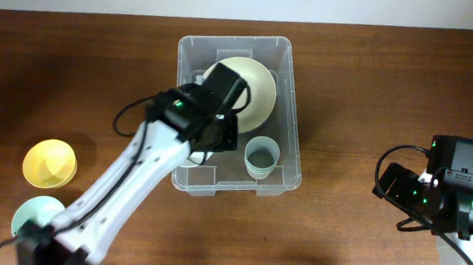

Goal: Pack container
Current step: 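Carry the white bowl into the container's front left corner and release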

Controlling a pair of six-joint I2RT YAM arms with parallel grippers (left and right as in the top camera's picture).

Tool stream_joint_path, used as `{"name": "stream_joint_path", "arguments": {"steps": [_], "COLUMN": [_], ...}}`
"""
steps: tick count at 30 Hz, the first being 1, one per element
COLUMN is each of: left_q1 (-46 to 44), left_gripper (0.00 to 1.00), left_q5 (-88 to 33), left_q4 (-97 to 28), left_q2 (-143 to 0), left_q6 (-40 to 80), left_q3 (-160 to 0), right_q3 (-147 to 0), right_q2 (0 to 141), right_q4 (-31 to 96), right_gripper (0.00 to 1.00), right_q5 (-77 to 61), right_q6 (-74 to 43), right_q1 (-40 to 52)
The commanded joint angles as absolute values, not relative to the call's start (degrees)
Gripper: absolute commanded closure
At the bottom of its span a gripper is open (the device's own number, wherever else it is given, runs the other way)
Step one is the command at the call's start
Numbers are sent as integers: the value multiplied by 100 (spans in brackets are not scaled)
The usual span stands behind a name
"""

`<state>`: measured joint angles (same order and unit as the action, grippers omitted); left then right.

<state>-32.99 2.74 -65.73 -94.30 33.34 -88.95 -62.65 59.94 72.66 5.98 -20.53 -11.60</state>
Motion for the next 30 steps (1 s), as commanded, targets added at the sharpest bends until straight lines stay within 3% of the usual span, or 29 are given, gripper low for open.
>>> {"name": "stream_joint_path", "arguments": {"steps": [1,15,19,22,30], "left_q1": [-3315,-3450,-3450,-3450,-3083], "left_gripper": [99,99,77,69,68], "left_q5": [91,-220,-220,-220,165], "left_q4": [-6447,-6414,-6497,-6514,-7137], "left_q2": [-9817,-10886,-10908,-10906,-10676], "left_q6": [3361,3297,3295,3295,3118], "left_q3": [-8919,-8919,-8912,-8914,-9688], "right_q3": [-6246,-6246,-6246,-6246,-6246], "right_q2": [5966,5966,5966,5966,5966], "right_q4": [7266,7266,7269,7266,7266], "right_gripper": [1,1,1,1,1], "right_q5": [556,556,558,558,561], "right_q6": [-2018,-2018,-2018,-2016,-2016], "right_q1": [-1208,-1208,-1208,-1208,-1208]}}
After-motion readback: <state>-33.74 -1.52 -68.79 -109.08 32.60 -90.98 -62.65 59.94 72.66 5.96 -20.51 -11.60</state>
